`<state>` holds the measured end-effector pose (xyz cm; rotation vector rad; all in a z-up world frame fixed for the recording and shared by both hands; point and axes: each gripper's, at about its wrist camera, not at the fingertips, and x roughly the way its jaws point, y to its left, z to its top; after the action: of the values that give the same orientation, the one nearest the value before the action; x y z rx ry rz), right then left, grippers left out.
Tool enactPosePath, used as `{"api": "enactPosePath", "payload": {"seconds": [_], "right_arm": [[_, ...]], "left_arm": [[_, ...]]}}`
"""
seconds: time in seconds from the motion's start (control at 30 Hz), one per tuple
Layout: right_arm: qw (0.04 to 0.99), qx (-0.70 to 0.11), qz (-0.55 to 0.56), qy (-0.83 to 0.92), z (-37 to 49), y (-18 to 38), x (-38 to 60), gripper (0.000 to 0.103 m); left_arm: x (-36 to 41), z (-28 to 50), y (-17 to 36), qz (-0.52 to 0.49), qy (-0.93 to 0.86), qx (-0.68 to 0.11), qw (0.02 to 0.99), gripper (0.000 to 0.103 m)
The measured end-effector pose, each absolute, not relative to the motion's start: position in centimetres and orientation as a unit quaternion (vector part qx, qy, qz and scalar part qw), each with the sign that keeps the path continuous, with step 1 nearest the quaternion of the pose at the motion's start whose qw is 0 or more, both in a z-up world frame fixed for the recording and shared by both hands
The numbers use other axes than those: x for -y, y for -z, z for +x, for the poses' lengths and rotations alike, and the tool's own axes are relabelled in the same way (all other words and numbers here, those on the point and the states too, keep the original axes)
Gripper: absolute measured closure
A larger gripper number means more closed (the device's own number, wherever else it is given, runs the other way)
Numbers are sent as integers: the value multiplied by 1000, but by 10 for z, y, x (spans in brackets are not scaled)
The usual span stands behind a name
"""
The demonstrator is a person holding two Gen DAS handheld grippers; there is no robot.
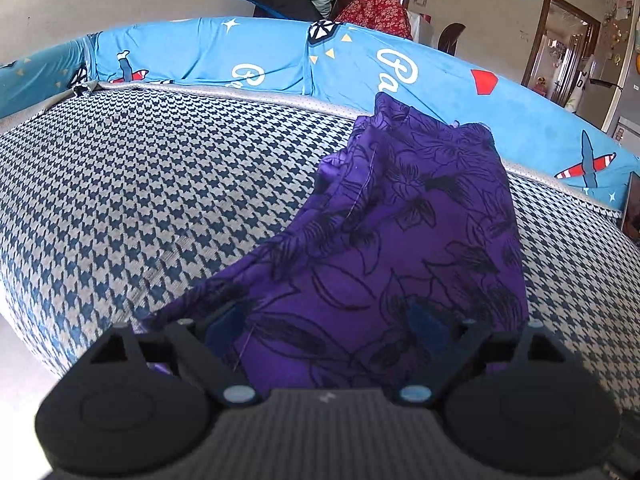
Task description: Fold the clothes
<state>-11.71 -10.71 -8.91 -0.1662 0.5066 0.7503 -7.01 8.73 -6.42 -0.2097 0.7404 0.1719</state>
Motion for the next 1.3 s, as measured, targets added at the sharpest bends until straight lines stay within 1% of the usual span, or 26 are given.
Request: {"api": "enactPosePath", "payload": {"seconds": [0.13,0.47,0.53,0.57,0.6,0.67,0.87,1.07,1.23,1.3], "right_arm": [[887,-239,-104,-381,-115,93,89,69],[874,-216,-174,-399,-114,107,53,70],[874,-213,-180,-398,-113,110,50,82],[873,-214,-182,-399,-113,111,49,92],[872,-216,-183,-400,-113,111,48,98],[866,-225,-181,-409,-114,112,48,98],[854,-235,-183,-427,-117,115,48,98],[849,-238,-192,-431,-120,120,49,98],[829,-270,-187,-452,-123,116,57,97],[830,-271,-182,-452,-123,110,63,97]], "left_arm": [[-99,-68,72,-122,-98,-388,908,12],[-103,-71,73,-123,-107,-390,906,12],[-102,-71,73,-122,-109,-390,906,12],[-102,-71,73,-123,-109,-390,906,12],[-102,-71,73,-125,-111,-389,906,12],[-104,-72,73,-130,-114,-385,906,12],[-105,-73,70,-137,-128,-375,908,6],[-100,-69,78,-110,-133,-391,904,4],[-95,-66,82,-85,-141,-398,902,2],[-96,-65,82,-86,-146,-399,901,2]]}}
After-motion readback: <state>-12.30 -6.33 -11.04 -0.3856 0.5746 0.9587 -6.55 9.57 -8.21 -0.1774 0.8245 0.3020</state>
